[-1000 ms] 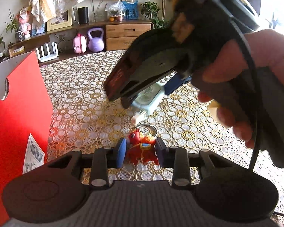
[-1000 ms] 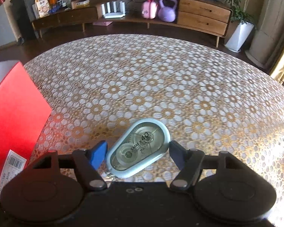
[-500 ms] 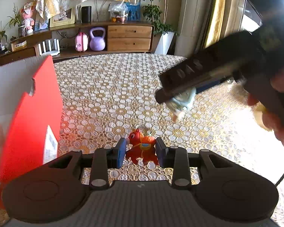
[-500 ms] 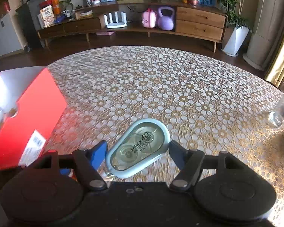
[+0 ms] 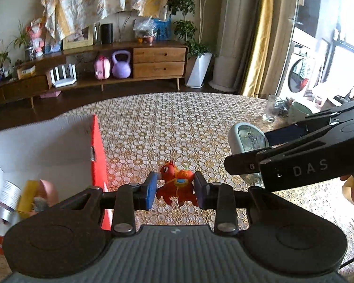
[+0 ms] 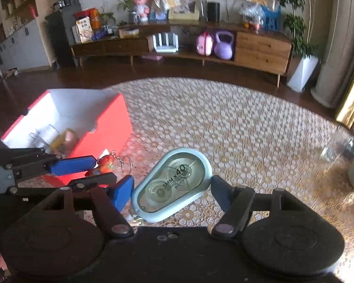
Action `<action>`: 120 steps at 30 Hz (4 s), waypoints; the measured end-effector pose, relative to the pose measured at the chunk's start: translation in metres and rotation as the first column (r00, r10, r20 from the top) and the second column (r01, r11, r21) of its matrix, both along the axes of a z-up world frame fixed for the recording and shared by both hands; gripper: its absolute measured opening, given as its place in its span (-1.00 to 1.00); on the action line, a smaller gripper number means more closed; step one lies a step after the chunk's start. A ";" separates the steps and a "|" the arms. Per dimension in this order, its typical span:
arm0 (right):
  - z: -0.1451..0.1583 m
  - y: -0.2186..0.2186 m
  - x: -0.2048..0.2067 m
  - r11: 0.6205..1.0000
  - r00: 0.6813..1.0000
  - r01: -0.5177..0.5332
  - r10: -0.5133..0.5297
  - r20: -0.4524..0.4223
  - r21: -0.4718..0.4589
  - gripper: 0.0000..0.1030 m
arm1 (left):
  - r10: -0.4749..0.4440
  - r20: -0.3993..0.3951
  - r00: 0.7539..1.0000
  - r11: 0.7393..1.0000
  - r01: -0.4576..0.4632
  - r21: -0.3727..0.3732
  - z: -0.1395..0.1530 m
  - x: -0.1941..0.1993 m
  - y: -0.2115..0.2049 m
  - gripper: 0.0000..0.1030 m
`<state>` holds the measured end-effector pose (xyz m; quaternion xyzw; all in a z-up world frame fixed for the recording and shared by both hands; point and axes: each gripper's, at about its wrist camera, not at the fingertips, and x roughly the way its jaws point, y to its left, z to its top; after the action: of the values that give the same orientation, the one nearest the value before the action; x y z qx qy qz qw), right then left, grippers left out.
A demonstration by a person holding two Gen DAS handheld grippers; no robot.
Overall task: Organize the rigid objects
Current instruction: 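Carry red figurine with left tool while right tool carries tape dispenser over box, then open left tool dropping red figurine into box while right tool releases tape dispenser, then withdraw both open tools up and away from the filled box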
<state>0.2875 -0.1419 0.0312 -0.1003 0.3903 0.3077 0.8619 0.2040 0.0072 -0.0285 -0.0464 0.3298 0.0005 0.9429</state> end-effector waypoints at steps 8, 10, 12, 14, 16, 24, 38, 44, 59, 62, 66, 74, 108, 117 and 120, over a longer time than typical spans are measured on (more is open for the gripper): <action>0.038 0.011 -0.030 0.999 0.997 -0.045 0.044 0.068 0.011 0.37 | 0.011 0.027 1.000 1.000 -0.011 0.009 0.030 -0.032 0.021 -0.37; 0.042 0.018 -0.040 0.998 0.995 -0.062 0.061 0.083 0.010 0.37 | 0.017 0.035 0.999 1.000 -0.017 0.023 0.036 -0.038 0.028 -0.37; 0.047 0.026 -0.046 0.997 0.992 -0.081 0.079 0.094 0.009 0.37 | 0.026 0.044 0.999 0.999 -0.028 0.040 0.043 -0.047 0.037 -0.37; 0.050 0.035 -0.051 0.995 0.990 -0.099 0.097 0.102 0.010 0.37 | 0.041 0.053 0.998 0.997 -0.044 0.060 0.050 -0.055 0.048 -0.37; 0.053 0.044 -0.054 0.993 0.987 -0.118 0.116 0.110 0.006 0.37 | 0.056 0.061 0.997 0.996 -0.060 0.072 0.056 -0.062 0.061 -0.37; 0.047 0.090 -0.068 0.981 0.974 -0.193 0.195 0.118 -0.030 0.37 | 0.130 0.049 0.990 0.986 -0.134 0.102 0.066 -0.078 0.120 -0.37; 0.005 0.170 -0.065 0.954 0.949 -0.275 0.290 0.126 -0.124 0.37 | 0.220 -0.030 0.975 0.970 -0.215 0.118 0.044 -0.063 0.217 -0.37; -0.018 0.199 -0.043 0.954 0.955 -0.255 0.274 0.111 -0.158 0.37 | 0.222 -0.062 0.973 0.970 -0.213 0.118 0.027 -0.040 0.235 -0.37; -0.068 0.240 -0.011 0.923 0.948 -0.306 0.318 0.016 -0.233 0.37 | 0.169 -0.182 0.969 0.982 -0.149 0.120 -0.025 0.047 0.239 -0.36; -0.075 0.244 -0.008 0.919 0.949 -0.306 0.316 0.000 -0.249 0.37 | 0.174 -0.214 0.961 0.980 -0.148 0.133 -0.034 0.060 0.236 -0.36; -0.082 0.248 -0.008 0.913 0.947 -0.313 0.322 -0.010 -0.260 0.37 | 0.166 -0.289 0.943 0.982 -0.130 0.140 -0.049 0.079 0.229 -0.36; -0.086 0.247 -0.012 0.911 0.944 -0.325 0.329 -0.030 -0.253 0.19 | 0.150 -0.387 0.910 0.987 -0.115 0.113 -0.069 0.101 0.223 -0.36; -0.017 0.175 -0.041 0.979 0.980 -0.199 0.198 0.029 0.037 0.57 | 0.206 -0.207 0.956 0.978 -0.193 0.085 0.000 0.016 0.206 0.10; -0.001 0.149 -0.065 0.975 0.984 -0.176 0.171 0.046 0.133 0.68 | 0.233 -0.082 0.969 0.969 -0.225 0.096 0.024 -0.030 0.194 0.13; 0.005 0.142 -0.069 0.970 0.987 -0.159 0.156 0.033 0.185 0.75 | 0.233 -0.054 0.971 0.967 -0.226 0.115 0.029 -0.045 0.188 0.26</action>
<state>0.2187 0.0000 0.0360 -0.0523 0.3427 0.4096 0.8438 0.1591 0.1955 0.0005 -0.0332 0.3531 0.1289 0.9261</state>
